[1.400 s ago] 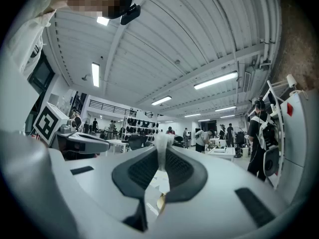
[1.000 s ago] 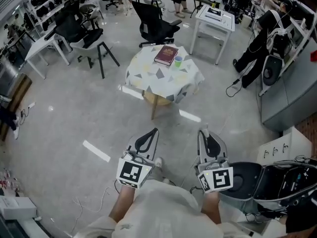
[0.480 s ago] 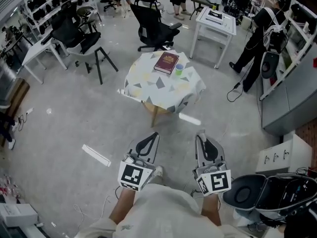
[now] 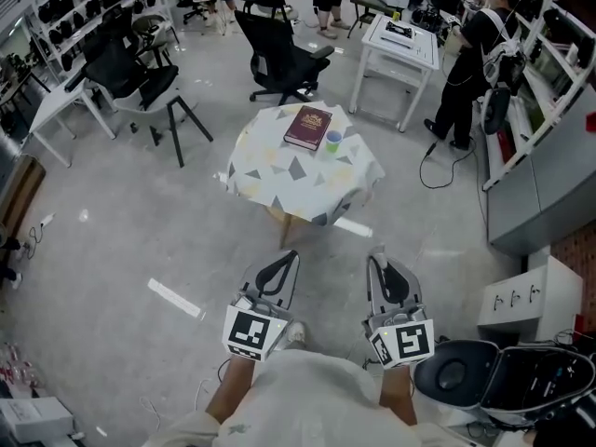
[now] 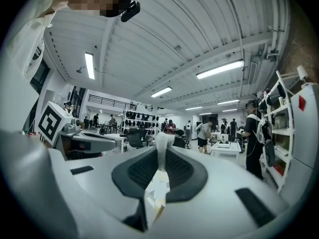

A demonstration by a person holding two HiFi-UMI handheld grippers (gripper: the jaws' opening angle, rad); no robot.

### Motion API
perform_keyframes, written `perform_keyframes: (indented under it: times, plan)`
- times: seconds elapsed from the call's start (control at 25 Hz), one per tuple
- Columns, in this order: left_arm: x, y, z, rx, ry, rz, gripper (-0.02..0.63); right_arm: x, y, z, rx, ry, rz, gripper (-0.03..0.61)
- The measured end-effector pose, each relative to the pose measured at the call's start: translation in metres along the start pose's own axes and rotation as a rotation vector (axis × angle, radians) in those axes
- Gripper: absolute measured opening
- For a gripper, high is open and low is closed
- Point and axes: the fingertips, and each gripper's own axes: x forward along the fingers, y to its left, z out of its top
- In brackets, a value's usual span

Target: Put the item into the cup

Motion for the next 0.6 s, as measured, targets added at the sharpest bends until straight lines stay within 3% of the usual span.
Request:
perform_keyframes:
  times: [0.6]
  plan:
    - [0.030,0.053,0.002,-0.009,-0.022,-0.024,0.011,0.052,-0.004,-0.003,-0.015,0.022,-0.057,0.037]
